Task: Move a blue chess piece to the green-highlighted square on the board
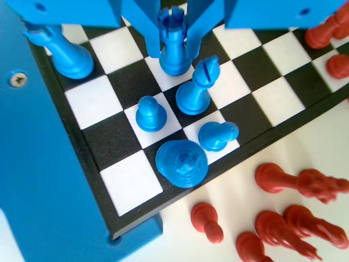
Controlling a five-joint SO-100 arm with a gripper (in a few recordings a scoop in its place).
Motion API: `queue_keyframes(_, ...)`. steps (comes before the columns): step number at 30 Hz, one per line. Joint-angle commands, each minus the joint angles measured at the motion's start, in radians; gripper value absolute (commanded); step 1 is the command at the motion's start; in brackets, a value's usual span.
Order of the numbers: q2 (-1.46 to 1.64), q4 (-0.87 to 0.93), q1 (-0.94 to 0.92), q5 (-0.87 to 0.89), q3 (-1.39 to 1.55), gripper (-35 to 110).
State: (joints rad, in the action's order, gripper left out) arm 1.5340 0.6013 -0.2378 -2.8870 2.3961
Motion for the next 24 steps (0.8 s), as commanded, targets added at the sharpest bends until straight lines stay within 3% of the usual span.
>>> queue_keyframes(1, 0.020, 0.008, -0.021, -0.011, -0.005, 1)
queue_keyframes(11, -0.015, 0.324, 0.032, 0.176, -0.290, 1)
queue_keyframes(24, -0.135, 0.262, 0.041, 0.295, -0.370, 1)
